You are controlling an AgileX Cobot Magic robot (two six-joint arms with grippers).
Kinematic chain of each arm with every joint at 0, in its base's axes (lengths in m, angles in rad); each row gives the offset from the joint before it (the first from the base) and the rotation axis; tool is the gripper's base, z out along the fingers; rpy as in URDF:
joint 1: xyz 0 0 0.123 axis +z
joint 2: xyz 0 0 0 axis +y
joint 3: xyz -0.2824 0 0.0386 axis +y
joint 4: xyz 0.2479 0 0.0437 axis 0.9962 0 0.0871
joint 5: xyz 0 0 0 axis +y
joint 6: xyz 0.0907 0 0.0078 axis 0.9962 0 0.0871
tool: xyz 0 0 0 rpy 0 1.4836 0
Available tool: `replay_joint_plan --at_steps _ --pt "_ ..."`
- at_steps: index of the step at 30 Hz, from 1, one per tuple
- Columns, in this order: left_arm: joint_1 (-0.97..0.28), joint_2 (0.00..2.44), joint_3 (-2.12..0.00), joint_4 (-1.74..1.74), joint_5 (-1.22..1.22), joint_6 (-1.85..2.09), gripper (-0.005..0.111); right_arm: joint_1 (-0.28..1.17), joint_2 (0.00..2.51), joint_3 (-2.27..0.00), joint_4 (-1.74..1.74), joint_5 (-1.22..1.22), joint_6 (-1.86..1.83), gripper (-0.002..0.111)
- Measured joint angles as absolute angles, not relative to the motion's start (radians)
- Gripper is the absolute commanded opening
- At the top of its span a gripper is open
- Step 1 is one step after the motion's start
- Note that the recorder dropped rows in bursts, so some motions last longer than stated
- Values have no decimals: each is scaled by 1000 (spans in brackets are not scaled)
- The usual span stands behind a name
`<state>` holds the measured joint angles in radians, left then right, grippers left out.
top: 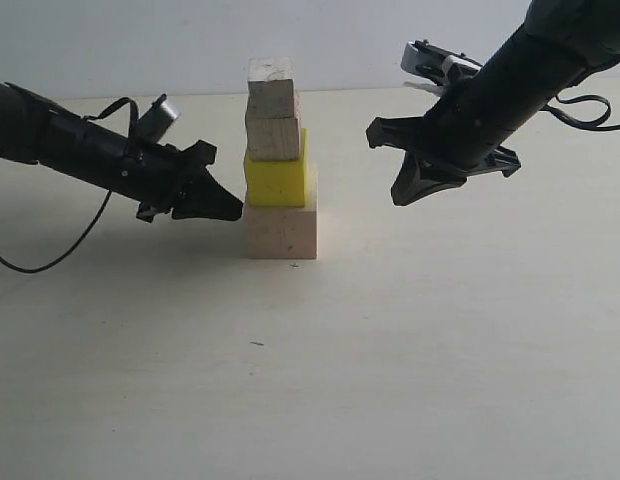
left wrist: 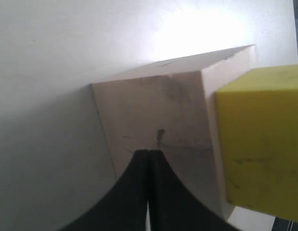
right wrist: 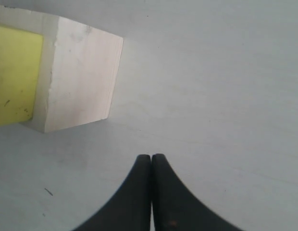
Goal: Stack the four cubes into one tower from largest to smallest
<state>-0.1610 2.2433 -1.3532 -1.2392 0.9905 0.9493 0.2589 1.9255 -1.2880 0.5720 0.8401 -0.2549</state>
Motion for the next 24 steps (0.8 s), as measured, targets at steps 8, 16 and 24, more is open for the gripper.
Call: replay_joint_plan --at_steps 8,16,24 --pt "-163 2202 -1272 -1233 942 945 0 259 1926 -1288 572 840 -252 0" --pt "-213 2202 -1272 -1233 939 949 0 259 1926 -1288 572 840 -240 0" --pt "-215 2202 -1272 -1233 935 951 0 259 1926 -1288 572 840 -238 0"
